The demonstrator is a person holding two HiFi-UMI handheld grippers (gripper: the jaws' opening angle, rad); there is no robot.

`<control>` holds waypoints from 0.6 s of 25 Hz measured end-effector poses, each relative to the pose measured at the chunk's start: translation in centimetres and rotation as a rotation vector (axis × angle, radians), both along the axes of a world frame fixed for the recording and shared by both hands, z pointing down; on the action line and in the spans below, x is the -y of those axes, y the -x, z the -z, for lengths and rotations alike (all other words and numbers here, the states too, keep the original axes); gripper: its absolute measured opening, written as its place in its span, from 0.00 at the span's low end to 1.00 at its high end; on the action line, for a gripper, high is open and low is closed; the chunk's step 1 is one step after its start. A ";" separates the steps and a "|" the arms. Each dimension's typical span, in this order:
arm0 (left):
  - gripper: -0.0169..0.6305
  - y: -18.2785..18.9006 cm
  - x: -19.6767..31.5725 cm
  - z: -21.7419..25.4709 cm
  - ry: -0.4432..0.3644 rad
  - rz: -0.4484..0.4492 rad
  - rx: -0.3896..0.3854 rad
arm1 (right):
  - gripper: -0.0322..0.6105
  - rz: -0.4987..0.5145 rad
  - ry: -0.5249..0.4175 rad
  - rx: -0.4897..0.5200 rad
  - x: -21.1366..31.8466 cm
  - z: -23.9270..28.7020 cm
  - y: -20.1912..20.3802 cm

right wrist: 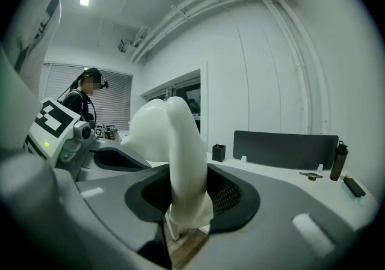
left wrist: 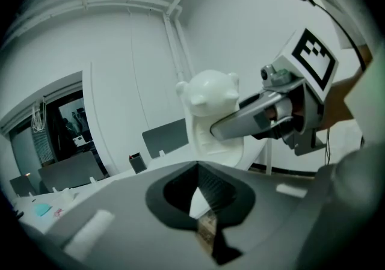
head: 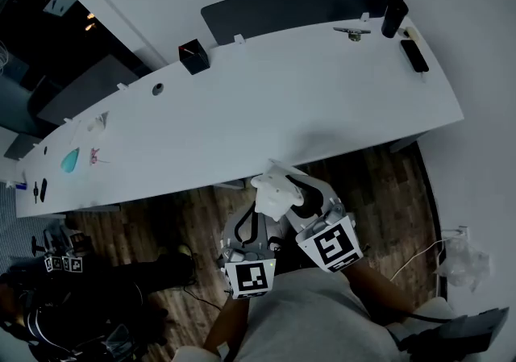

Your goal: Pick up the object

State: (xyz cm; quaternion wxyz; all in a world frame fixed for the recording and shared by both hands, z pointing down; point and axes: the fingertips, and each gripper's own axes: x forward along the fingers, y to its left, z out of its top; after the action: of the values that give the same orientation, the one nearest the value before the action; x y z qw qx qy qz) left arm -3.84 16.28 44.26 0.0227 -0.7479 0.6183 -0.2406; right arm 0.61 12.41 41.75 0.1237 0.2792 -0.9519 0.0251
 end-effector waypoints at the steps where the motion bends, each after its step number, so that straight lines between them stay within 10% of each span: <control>1: 0.03 0.7 -0.5 0.0 0.002 0.001 -0.007 | 0.27 -0.001 0.006 0.006 -0.6 0.1 0.6; 15: 0.03 6.0 -4.4 1.0 -0.069 -0.020 -0.079 | 0.27 -0.059 0.002 0.115 -5.9 2.4 1.4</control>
State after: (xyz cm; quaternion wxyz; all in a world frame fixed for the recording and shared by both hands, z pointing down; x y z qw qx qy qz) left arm -9.81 20.69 43.27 0.0265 -0.7615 0.6193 -0.1891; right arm -0.81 18.32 39.33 0.0684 0.3051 -0.9487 0.0455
